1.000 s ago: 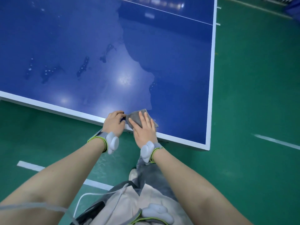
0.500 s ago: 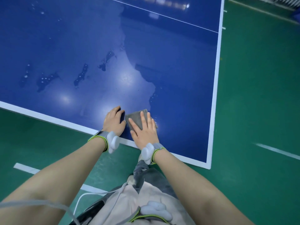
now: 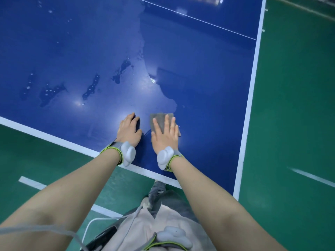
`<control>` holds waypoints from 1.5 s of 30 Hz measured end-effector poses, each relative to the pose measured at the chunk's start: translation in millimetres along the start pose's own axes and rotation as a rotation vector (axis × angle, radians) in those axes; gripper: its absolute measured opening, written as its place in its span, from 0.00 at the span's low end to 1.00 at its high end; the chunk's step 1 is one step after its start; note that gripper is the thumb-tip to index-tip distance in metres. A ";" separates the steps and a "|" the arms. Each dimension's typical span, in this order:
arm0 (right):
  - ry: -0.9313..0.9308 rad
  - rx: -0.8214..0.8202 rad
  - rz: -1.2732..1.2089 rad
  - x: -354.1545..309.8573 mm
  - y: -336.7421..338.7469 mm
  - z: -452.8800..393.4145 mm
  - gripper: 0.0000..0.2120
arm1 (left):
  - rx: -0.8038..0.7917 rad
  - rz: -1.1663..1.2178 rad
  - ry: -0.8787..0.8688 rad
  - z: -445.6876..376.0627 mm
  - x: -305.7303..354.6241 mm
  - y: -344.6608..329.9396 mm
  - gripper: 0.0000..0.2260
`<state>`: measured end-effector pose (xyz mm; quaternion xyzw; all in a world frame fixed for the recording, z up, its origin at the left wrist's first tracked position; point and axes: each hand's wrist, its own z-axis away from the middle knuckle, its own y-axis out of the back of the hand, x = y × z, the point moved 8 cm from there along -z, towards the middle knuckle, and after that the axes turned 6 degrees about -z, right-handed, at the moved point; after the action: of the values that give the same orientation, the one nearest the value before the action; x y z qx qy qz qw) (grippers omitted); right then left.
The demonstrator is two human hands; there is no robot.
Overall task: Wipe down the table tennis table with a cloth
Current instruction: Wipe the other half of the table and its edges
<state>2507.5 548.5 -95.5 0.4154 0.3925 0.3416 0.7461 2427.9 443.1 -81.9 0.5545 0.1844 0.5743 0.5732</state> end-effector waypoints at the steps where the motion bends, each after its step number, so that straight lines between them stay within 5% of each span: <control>1: 0.089 -0.026 0.011 -9.3 -2.1 0.6 0.25 | 0.003 0.002 -0.004 -3.0 2.3 0.1 0.23; 6: 0.335 0.000 0.080 0.3 6.9 -11.5 0.25 | 0.006 -0.004 0.009 -13.1 2.6 -0.5 0.23; 15: -0.131 0.062 -0.019 34.7 24.4 -49.1 0.25 | 0.032 -0.014 0.010 -13.5 -1.9 -5.8 0.25; 22: 0.329 -0.041 0.113 1.5 18.3 -54.0 0.23 | 0.027 -0.088 0.017 -16.1 -6.5 -4.6 0.25; 25: 0.165 0.007 0.060 34.4 34.7 -67.0 0.23 | 0.015 -0.092 0.024 -14.3 -13.1 -3.5 0.29; 30: -0.176 0.083 -0.021 41.3 38.8 -74.6 0.24 | 0.051 -0.137 -0.012 -18.8 -26.0 5.8 0.21; 37: 0.107 0.008 -0.015 -1.2 27.9 -70.5 0.23 | -0.012 -0.126 -0.060 -39.5 -36.0 27.3 0.26; 43: -0.353 0.142 -0.128 21.1 42.0 -91.3 0.24 | 0.006 -0.103 -0.008 -71.9 -75.7 59.0 0.21; 45: -0.381 0.113 -0.175 -1.0 35.7 -97.0 0.24 | -0.007 -0.107 0.004 -78.0 -85.8 63.1 0.21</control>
<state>2416.1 596.8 -97.1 0.4779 0.2974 0.1683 0.8093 2309.7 384.8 -89.6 0.5410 0.2130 0.5445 0.6046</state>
